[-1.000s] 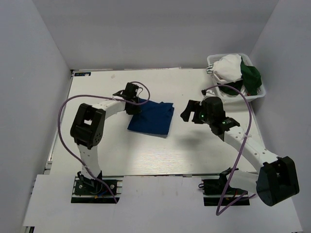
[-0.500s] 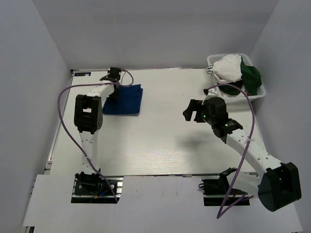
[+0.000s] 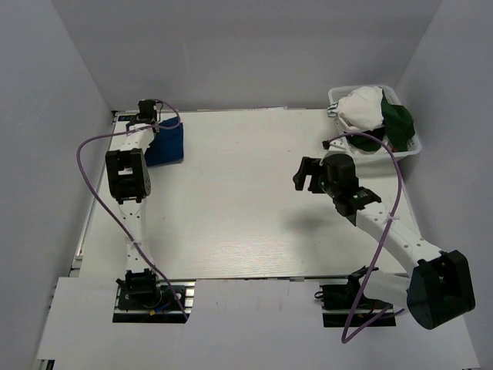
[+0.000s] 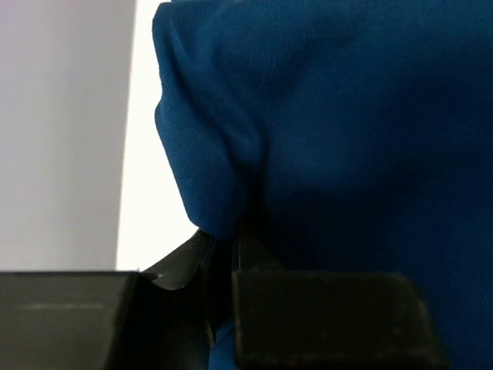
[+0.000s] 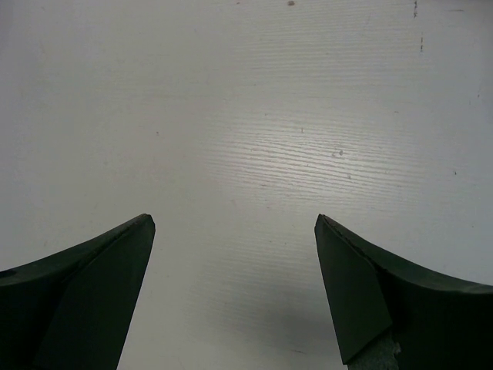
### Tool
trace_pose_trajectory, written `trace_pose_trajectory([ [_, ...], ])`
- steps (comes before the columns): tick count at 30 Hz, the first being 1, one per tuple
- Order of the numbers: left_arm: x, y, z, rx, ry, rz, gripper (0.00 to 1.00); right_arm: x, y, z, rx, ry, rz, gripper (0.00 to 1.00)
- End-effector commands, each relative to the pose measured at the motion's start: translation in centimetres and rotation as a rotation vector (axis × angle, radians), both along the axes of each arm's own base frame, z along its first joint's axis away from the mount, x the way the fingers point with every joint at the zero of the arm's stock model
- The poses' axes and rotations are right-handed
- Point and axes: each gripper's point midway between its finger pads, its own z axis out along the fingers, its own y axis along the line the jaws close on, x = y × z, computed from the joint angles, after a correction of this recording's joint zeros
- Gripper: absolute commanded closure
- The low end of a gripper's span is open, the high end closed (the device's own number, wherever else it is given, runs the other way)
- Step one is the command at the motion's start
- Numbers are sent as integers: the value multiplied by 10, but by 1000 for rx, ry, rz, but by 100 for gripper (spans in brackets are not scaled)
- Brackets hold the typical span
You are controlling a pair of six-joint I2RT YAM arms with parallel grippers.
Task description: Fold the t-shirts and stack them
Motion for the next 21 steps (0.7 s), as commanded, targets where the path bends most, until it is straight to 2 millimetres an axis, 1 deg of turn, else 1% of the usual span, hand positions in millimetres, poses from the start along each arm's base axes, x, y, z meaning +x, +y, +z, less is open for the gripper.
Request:
trace_pose_trajectory([
  [1,10,32,10,74,-44,25,100,13,-3,11,-10,-49,-24,10],
  [3,13,48,11,91,-65,48,100,14,-3,8,-14,-41,-27,10],
  [4,18,51,19,112,-88,51,100,14,-2,7,-16,-42,-25,10],
  [5,17,58,11,116,-78,56,100,14,-2,5,-16,-34,-25,10],
  [6,20,65,12,119,-96,67,100,14,-1,4,-14,-30,-20,10],
  [7,23,66,14,121,-110,68,100,16,-1,6,-15,-33,-22,10],
  [8,28,72,17,125,-144,79,97,15,0,5,-13,-29,-18,10],
  [9,31,75,25,139,-170,92,89,15,2,3,-13,-23,-11,10],
  [10,32,77,24,150,-176,104,78,15,2,0,-14,-15,-12,10],
  [11,34,79,26,159,-188,114,51,19,4,3,-7,-31,-9,10],
  [12,34,81,31,169,-197,125,36,21,4,4,-6,-33,-10,10],
  [13,36,81,33,170,-208,126,26,21,6,0,-10,-21,-5,10],
  [14,34,82,45,172,-223,139,15,20,7,-1,-4,-14,2,10],
  [15,34,81,52,168,-242,145,0,22,11,1,4,-9,12,10],
  [17,30,85,72,182,-282,187,0,23,12,3,8,-10,14,10],
  [18,29,84,91,169,-321,203,0,18,10,-3,-3,15,14,10],
  [19,27,83,105,162,-343,211,0,18,10,0,3,3,14,10],
  [20,28,79,115,133,-360,197,0,18,9,4,7,-12,13,10],
  [21,26,68,124,101,-371,192,0,16,11,5,14,-11,21,10],
])
